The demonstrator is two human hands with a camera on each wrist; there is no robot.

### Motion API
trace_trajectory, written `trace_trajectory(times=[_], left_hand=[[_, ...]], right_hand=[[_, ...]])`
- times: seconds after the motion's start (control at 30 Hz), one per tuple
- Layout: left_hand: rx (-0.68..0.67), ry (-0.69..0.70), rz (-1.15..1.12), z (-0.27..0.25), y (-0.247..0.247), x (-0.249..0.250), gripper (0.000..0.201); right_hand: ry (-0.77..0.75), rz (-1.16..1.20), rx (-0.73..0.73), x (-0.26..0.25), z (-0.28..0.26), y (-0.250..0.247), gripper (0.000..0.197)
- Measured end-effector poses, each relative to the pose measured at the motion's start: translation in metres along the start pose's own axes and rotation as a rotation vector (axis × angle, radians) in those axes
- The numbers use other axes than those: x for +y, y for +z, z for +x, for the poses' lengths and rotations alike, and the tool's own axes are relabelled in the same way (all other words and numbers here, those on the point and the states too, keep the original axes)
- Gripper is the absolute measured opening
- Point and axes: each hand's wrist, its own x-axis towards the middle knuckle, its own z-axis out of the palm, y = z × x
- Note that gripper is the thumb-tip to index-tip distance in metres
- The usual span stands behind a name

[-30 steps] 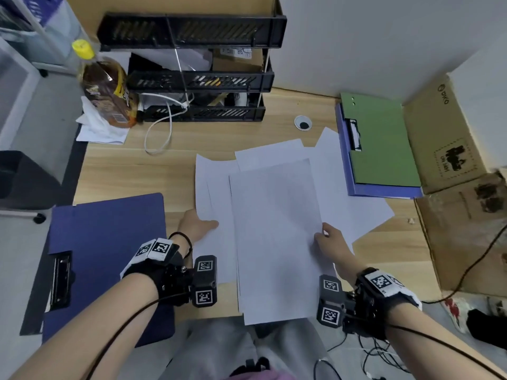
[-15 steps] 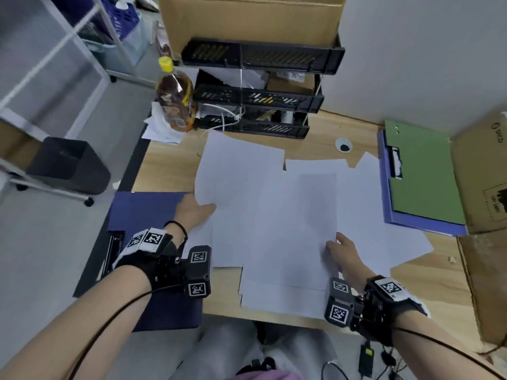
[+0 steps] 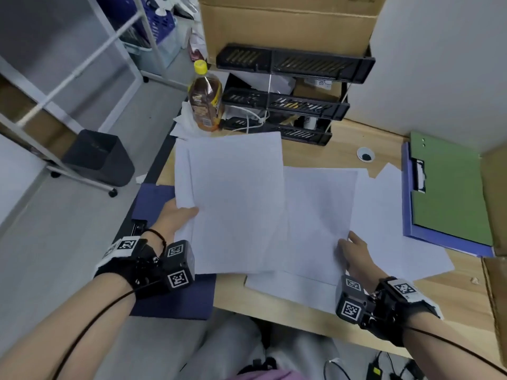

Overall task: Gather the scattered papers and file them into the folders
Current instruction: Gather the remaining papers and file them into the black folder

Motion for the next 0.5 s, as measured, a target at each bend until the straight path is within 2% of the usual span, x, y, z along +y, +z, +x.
trace_trajectory(times=[0.13, 0.2, 0.27, 0.3, 0.43, 0.5], left_hand=[[-0.242, -0.045, 0.079, -0.008, 0.051, 0.008, 0.029], [-0.325, -0.063, 0.102, -0.013, 0.075, 0.01, 0.028], [-0.387, -0.082, 0.104, -0.016, 0.098, 0.012, 0.041], [-0.417, -0.089, 0.101, -0.017, 0.108, 0.012, 0.041], [-0.485, -0.07, 0.148, -0.029, 0.149, 0.02, 0.009], [-0.477, -0.047, 0.169, -0.034, 0.164, 0.022, 0.007]], right_hand=[[0.011, 0.156, -0.238, -0.007, -0.014, -0.005, 0.032], [0.024, 0.199, -0.29, -0.006, -0.017, -0.01, 0.033], [0.02, 0.23, -0.305, -0.003, -0.021, -0.016, 0.036], [0.011, 0.247, -0.31, -0.001, -0.022, -0.02, 0.038], [0.033, 0.335, -0.285, 0.005, -0.024, -0.037, 0.031], [0.082, 0.431, -0.259, 0.007, -0.023, -0.048, 0.043]])
